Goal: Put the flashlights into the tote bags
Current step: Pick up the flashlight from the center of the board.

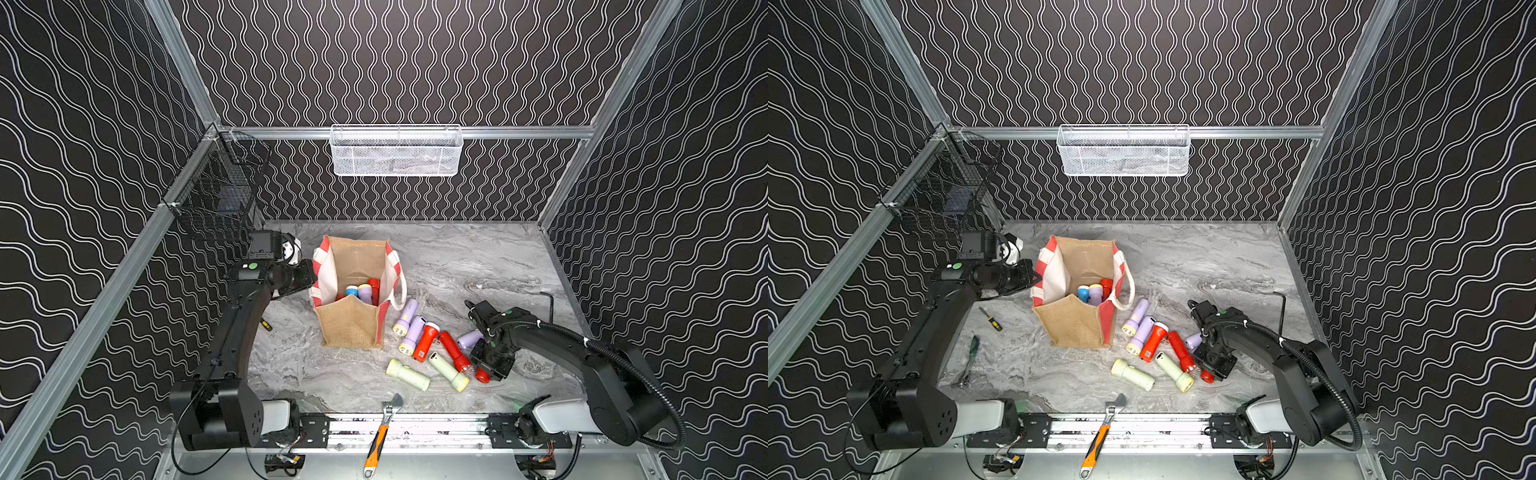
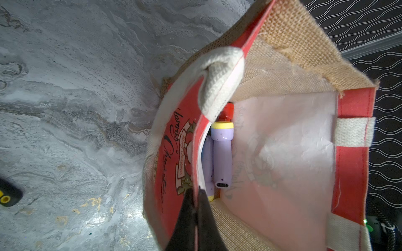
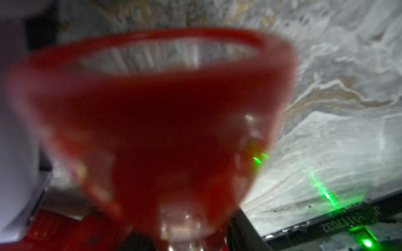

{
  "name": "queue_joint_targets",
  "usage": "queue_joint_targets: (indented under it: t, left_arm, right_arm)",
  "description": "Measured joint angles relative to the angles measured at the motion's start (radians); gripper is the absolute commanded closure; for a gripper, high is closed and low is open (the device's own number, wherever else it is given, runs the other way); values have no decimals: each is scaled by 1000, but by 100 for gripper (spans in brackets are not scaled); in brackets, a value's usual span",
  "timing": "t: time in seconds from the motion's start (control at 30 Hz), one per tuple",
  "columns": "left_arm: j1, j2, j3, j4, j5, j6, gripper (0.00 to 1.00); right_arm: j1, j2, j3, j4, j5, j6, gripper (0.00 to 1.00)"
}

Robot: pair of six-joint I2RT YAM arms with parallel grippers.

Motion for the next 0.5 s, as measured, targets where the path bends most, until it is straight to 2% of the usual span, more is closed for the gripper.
queue_joint_targets:
  t: [0.27, 0.5]
  left_arm:
    - [0, 0, 0, 0, 0, 0, 94]
    - [-1, 1, 0, 0, -1, 0, 95]
  right_arm:
    - [0, -58, 41, -15, 42, -18, 62]
    - [7, -149, 202, -63, 126, -44, 63]
